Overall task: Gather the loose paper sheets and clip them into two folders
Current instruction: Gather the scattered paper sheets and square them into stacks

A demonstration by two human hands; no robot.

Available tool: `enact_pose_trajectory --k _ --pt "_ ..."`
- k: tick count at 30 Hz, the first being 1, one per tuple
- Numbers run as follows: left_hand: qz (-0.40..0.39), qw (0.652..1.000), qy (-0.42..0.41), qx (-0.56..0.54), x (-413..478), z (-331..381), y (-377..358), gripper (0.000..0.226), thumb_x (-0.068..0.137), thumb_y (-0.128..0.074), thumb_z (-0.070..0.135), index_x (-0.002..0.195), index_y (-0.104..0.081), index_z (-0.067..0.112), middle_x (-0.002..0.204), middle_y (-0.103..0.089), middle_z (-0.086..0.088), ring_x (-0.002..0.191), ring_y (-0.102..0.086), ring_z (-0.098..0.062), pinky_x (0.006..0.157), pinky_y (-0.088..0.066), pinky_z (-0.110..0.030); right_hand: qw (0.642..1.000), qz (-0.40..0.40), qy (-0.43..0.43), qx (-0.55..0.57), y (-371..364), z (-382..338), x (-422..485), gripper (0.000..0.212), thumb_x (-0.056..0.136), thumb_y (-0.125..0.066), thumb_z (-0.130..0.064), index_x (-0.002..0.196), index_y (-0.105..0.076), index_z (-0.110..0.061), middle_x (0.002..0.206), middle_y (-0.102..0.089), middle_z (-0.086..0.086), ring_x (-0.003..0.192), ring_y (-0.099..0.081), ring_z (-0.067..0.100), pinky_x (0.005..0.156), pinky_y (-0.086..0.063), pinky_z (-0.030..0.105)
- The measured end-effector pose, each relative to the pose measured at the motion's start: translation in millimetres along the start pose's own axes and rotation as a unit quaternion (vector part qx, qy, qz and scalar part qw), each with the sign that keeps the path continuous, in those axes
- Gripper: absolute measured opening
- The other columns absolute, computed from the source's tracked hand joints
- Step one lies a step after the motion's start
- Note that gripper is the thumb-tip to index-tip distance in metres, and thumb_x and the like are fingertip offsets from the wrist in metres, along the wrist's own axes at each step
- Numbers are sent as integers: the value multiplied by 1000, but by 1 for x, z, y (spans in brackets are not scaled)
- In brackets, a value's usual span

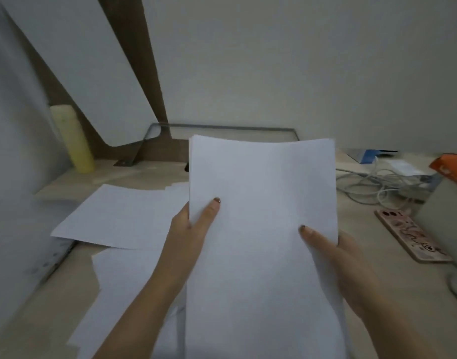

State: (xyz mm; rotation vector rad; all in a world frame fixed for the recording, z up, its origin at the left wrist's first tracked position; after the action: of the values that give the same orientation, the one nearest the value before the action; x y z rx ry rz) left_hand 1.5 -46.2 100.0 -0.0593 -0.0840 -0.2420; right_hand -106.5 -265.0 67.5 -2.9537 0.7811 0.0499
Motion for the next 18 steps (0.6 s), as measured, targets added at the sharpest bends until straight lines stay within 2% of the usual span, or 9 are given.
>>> enact_pose_trajectory --k 1,4,7,10,12,13,15,17,18 --pt "-23 1000 18 3 1 -8 -12 23 89 -57 32 110 -61 26 100 -69 14 89 -67 -1 77 -54 -17 1000 15 2 -18 13 1 0 13 85 -60 -14 95 -69 -12 85 -77 1 76 -73 17 55 -55 22" --pt "-133 987 83 36 -1 -40 -69 23 93 -53 27 116 -57 27 103 -68 13 92 -66 -3 80 -53 -19 994 65 1 -92 66 5 -2 15 87 -60 -16 99 -70 -14 88 -76 -3 82 -73 15 72 -56 35" --pt "-222 962 138 82 -12 -72 -118 24 96 -48 23 118 -50 31 104 -64 14 89 -62 -1 73 -51 -15 983 111 -19 -144 117 12 -6 12 87 -59 -14 87 -67 -22 84 -74 -11 75 -70 3 71 -51 31" --pt "-258 942 189 96 -24 -100 -149 29 96 -46 21 125 -47 24 105 -63 7 88 -62 -8 76 -51 -22 959 155 -62 -230 157 26 -8 10 87 -60 -20 94 -68 -19 101 -70 2 93 -64 20 90 -48 42" --pt "-268 936 212 81 -29 -114 -164 28 96 -46 22 123 -48 25 102 -63 9 89 -63 -10 80 -52 -26 954 172 -73 -236 171 35 -8 13 89 -57 -14 94 -68 -8 98 -67 24 90 -64 34 87 -51 51" --pt "-272 934 220 71 -30 -118 -169 29 95 -47 22 124 -48 25 102 -63 10 89 -63 -10 81 -52 -27 951 185 -80 -234 176 39 -7 16 89 -55 -10 96 -66 1 98 -61 35 84 -63 37 78 -52 47" --pt "-290 927 228 62 -34 -124 -181 30 95 -49 21 124 -46 27 102 -62 13 91 -63 -7 79 -52 -23 940 204 -91 -257 190 45 -6 20 89 -53 -6 98 -61 10 93 -61 37 73 -57 27 61 -43 33" --pt "-321 917 225 75 -40 -128 -190 34 94 -49 19 126 -47 28 108 -63 12 97 -62 -7 86 -51 -24 928 208 -101 -291 201 50 -2 19 88 -54 -8 97 -61 8 84 -63 24 74 -56 26 65 -40 34" --pt "-336 911 222 91 -43 -131 -192 38 91 -50 20 129 -47 28 113 -63 10 103 -62 -9 93 -50 -28 920 214 -112 -309 207 54 1 19 88 -55 -9 99 -61 5 89 -65 20 80 -58 29 70 -41 35"
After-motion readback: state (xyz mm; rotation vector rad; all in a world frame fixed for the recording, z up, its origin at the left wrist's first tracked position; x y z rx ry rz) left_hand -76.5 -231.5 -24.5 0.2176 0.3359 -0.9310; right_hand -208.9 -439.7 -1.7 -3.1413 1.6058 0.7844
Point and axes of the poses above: each hand's wrist, its own x-axis towards the middle knuckle, its own y-axis out of the back of the hand, z = x × y, the point moved 10 cm from there along x, towards the middle knuckle
